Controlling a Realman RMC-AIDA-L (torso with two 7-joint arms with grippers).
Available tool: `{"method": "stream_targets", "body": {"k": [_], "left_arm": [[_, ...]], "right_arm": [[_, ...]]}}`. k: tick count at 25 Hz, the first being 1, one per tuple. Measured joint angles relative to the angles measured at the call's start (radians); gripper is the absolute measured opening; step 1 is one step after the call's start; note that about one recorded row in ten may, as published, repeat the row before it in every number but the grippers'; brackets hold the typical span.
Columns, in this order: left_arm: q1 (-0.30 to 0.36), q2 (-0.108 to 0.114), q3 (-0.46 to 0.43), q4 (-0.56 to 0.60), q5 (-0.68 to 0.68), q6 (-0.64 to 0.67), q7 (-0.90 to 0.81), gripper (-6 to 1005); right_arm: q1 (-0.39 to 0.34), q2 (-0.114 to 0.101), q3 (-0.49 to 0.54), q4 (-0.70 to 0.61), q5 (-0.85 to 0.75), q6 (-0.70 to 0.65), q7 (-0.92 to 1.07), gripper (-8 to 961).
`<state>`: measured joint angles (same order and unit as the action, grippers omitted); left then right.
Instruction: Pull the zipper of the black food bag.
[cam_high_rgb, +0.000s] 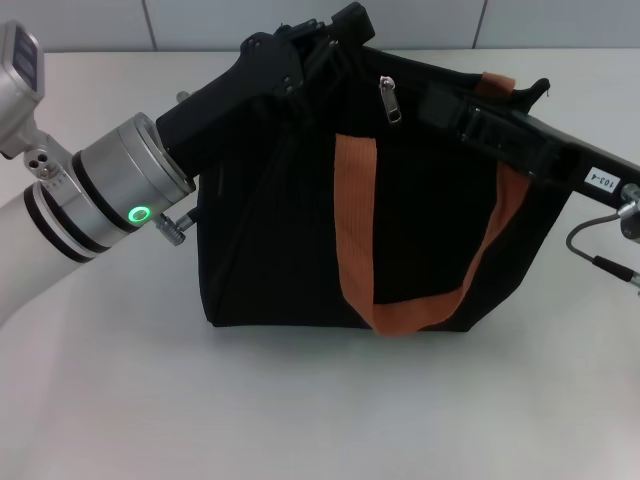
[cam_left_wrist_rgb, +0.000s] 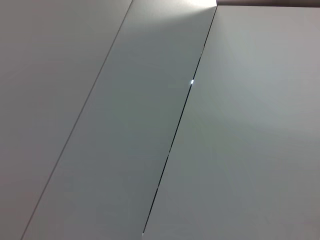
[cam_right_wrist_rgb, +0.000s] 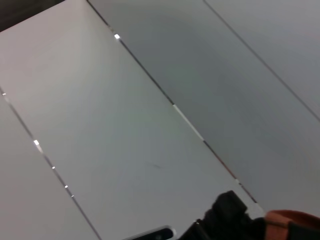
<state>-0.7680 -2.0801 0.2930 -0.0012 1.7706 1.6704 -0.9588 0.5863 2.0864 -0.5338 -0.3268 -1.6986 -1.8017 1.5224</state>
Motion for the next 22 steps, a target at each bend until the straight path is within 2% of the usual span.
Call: {"method": "stream_targets", "body": {"k": [12, 16, 22], "left_arm": [[-0.012, 0.000, 0.000, -0.012, -0.002, -0.023, 0.008, 18], [-0.027, 0.000, 0.000, -0.015, -0.001, -0.021, 0.009, 17], [-0.032, 0.000, 0.000, -0.017, -0.001, -0.018, 0.009, 18]], "right_arm": [[0.026, 0.002, -0.002, 0.028, 0.012, 0.065, -0.026, 334], [0.046, 0.001, -0.042, 0.031, 0.010, 0.074, -0.021, 335], [0.046, 0.001, -0.048, 0.031, 0.012, 0.077, -0.021, 334]]}}
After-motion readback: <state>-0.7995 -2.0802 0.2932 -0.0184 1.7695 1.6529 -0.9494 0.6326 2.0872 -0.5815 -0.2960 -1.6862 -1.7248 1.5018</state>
